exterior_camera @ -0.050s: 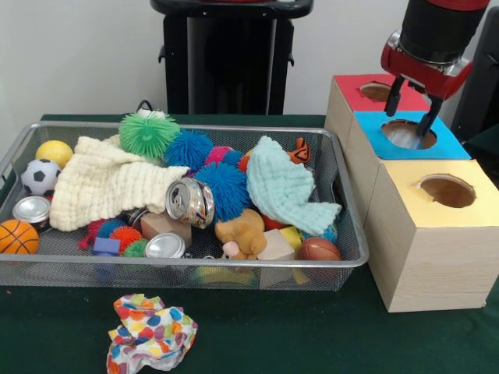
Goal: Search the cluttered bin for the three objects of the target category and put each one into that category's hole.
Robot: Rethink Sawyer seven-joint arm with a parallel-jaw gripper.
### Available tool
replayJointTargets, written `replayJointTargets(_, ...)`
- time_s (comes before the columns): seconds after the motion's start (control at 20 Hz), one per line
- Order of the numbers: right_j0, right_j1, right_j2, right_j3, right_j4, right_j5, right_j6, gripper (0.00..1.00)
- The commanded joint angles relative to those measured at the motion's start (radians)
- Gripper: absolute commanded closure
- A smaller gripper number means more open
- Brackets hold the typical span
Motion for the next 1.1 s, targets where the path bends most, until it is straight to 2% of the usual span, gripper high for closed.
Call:
replayJointTargets(0.05,0.012,0.062,-0.004,0.072,0.066,0.081,0.365,0.0)
replayJointTargets(0.2,0.018,0.057,-0.015,0.049,0.067,0.134,0.377,0.0)
replayJointTargets(0.5,-0.027,-0.04,0.024,0.008,0.095,0.316,0.365,0.0)
replayJointTargets(0.65,-0.047,-0.035,0.008,-0.083,0.048,0.374,0.323,0.0)
replayJointTargets(0.8,-0.065,-0.017,-0.014,-0.13,-0.002,0.335,0.257,0.0)
replayJointTargets(0.85,-0.071,0.005,-0.031,-0.168,-0.042,0.297,0.222,0.0)
replayJointTargets(0.95,-0.079,0.01,-0.042,-0.203,-0.086,0.303,0.181,0.0)
replayJointTargets(1.1,-0.089,0.01,-0.044,-0.214,-0.107,0.295,0.171,0.0)
